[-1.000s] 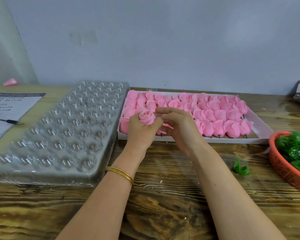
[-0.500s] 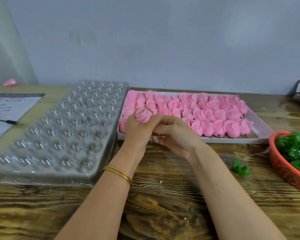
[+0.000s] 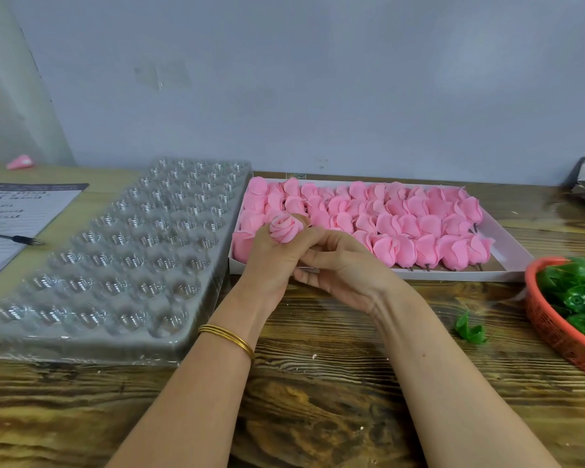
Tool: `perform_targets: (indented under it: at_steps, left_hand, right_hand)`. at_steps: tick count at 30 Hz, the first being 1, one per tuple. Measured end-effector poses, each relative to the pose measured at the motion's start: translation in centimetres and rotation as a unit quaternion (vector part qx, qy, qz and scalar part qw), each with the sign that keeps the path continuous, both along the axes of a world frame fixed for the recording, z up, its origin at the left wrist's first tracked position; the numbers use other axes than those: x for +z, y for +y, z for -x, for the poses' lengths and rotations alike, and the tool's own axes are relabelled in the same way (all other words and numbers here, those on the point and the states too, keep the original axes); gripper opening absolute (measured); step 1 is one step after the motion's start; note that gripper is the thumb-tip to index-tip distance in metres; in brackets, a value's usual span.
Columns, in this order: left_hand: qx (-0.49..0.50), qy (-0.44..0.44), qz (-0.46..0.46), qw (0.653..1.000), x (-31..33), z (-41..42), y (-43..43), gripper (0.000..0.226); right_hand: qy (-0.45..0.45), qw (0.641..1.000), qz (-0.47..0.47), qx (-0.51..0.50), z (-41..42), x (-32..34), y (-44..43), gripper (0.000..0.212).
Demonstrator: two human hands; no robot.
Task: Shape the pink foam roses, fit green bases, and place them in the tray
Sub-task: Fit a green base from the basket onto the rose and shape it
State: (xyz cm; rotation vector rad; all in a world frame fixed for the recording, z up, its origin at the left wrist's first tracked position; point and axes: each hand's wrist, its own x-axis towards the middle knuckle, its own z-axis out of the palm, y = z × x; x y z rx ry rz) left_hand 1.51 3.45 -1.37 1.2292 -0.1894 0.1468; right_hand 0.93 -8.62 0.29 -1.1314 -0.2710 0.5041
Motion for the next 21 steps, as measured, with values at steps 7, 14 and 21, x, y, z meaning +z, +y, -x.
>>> perform_targets:
  at_steps: [7,14,21]
  left_hand:
    - [0.009,0.007,-0.019,1.000,0.35,0.11,-0.06,0.040]
    - [0.019,-0.001,-0.042,0.999,0.59,0.26,0.24,0.063]
    - [0.031,0.017,-0.001,0.999,0.51,0.31,0.12,0.070]
  right_hand:
    - [-0.022,1.000,0.011,0.015,0.01,0.12,-0.23,0.026]
    - [-0.049,0.999,0.008,0.006,0.27,0.22,0.08,0.046]
    - [-0.148,0.983,0.074,-0.078,0.54,0.36,0.46,0.031]
